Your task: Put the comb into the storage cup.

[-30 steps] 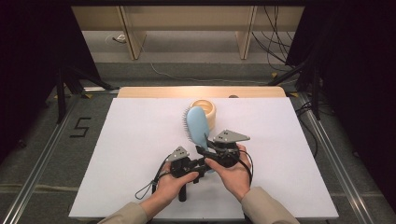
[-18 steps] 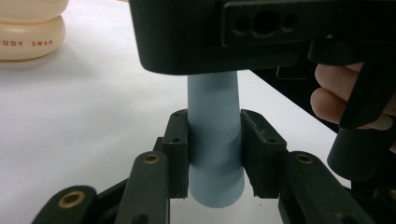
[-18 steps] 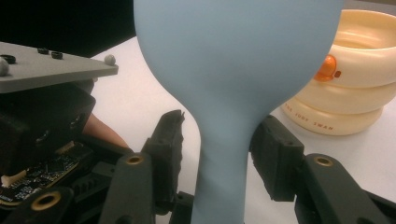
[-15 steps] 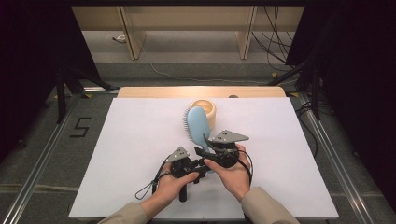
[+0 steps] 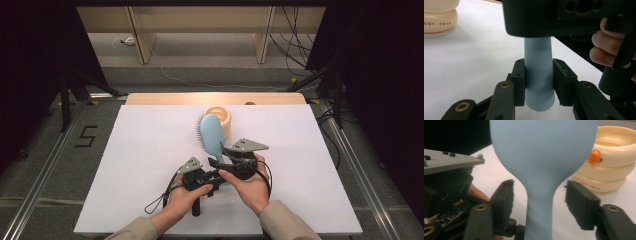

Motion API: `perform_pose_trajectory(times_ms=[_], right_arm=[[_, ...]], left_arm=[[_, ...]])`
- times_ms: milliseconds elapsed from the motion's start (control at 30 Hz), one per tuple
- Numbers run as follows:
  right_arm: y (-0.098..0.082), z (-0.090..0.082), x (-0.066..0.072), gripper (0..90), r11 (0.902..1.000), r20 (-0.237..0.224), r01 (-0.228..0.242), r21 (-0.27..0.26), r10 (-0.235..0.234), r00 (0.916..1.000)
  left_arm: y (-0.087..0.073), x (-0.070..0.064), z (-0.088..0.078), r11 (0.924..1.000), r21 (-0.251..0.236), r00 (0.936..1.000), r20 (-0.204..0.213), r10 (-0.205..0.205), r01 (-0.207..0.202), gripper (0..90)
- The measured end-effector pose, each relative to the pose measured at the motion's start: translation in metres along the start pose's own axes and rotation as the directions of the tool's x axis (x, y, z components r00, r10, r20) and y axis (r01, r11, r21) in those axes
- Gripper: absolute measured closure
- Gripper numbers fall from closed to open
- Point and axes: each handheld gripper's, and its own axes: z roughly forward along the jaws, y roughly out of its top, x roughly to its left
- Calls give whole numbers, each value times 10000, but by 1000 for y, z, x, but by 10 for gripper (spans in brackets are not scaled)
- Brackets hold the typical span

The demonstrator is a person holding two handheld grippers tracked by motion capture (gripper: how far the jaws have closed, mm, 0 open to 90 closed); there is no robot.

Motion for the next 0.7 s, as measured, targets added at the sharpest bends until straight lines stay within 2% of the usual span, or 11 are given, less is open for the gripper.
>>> perform_pose_trajectory(times_ms=[133, 367, 700], right_arm=[[-1, -2, -2, 286, 9998, 13, -180, 17, 180, 9998], [0, -10, -4, 169, 9997, -83, -195, -153, 194, 9998], [6, -19, -6, 162, 9975, -204, -131, -691, 117, 9997]], left_arm=[[0, 0, 0, 10000, 0, 10000, -3, -4, 4, 643], [0, 0, 0, 10000, -19, 10000, -21, 23, -23, 643], [0, 0, 0, 10000, -17, 10000, -15, 44, -44, 643]])
